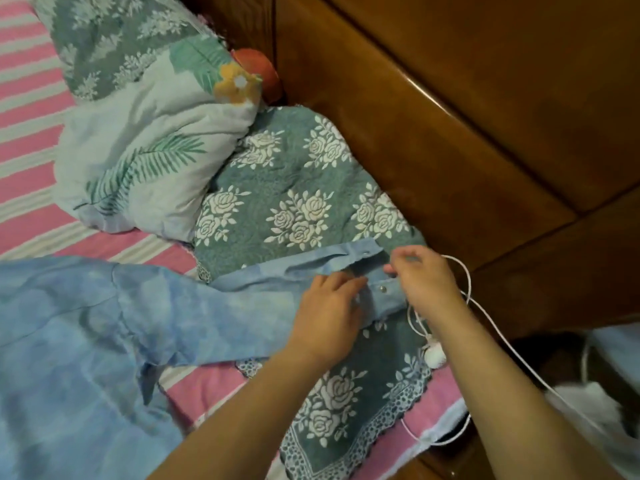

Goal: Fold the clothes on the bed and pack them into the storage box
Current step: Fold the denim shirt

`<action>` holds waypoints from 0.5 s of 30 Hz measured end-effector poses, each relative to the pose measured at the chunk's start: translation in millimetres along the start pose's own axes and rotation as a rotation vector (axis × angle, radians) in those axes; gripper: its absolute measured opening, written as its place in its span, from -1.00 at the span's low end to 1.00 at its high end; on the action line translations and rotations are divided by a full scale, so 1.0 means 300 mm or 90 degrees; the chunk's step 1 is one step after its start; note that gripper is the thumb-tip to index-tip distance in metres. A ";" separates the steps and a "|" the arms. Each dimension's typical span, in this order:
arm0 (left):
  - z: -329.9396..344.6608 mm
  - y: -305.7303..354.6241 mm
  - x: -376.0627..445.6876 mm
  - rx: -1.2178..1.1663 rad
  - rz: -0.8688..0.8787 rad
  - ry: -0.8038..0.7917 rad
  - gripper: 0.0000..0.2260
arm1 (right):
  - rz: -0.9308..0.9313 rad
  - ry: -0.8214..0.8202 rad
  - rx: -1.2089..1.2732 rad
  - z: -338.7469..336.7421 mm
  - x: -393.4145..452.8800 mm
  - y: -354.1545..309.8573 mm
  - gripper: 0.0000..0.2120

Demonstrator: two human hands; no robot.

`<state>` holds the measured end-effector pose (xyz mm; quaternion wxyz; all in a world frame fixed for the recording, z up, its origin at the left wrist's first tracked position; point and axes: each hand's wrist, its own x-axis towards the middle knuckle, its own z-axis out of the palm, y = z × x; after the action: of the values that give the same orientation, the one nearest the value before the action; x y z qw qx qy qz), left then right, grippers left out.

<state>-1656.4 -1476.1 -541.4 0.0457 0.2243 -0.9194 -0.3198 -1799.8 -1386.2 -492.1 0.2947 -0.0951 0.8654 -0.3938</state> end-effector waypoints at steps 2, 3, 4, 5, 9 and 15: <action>0.031 0.033 0.018 0.018 0.001 0.001 -0.52 | 0.072 -0.074 0.026 0.017 0.088 -0.076 -0.77; 0.036 0.051 0.024 0.001 -0.003 0.007 -0.55 | 0.101 -0.127 0.045 0.027 0.117 -0.094 -0.73; 0.038 0.064 0.028 -0.034 -0.015 0.018 -0.60 | 0.114 -0.172 0.057 0.040 0.130 -0.103 -0.76; 0.037 0.074 0.027 -0.076 -0.027 0.035 -0.68 | 0.104 -0.188 0.055 0.046 0.139 -0.102 -0.78; 0.020 0.081 -0.011 -0.207 -0.114 0.103 -0.91 | -0.007 -0.198 0.029 0.019 0.131 -0.092 -0.86; -0.028 0.139 -0.021 -0.453 -0.389 0.095 -0.86 | 0.038 -0.252 0.145 -0.032 0.037 -0.064 -0.91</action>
<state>-1665.0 -1448.9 -509.1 0.0895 0.4771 -0.6387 -0.5970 -1815.6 -1397.4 -477.9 0.4792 -0.1108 0.7432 -0.4536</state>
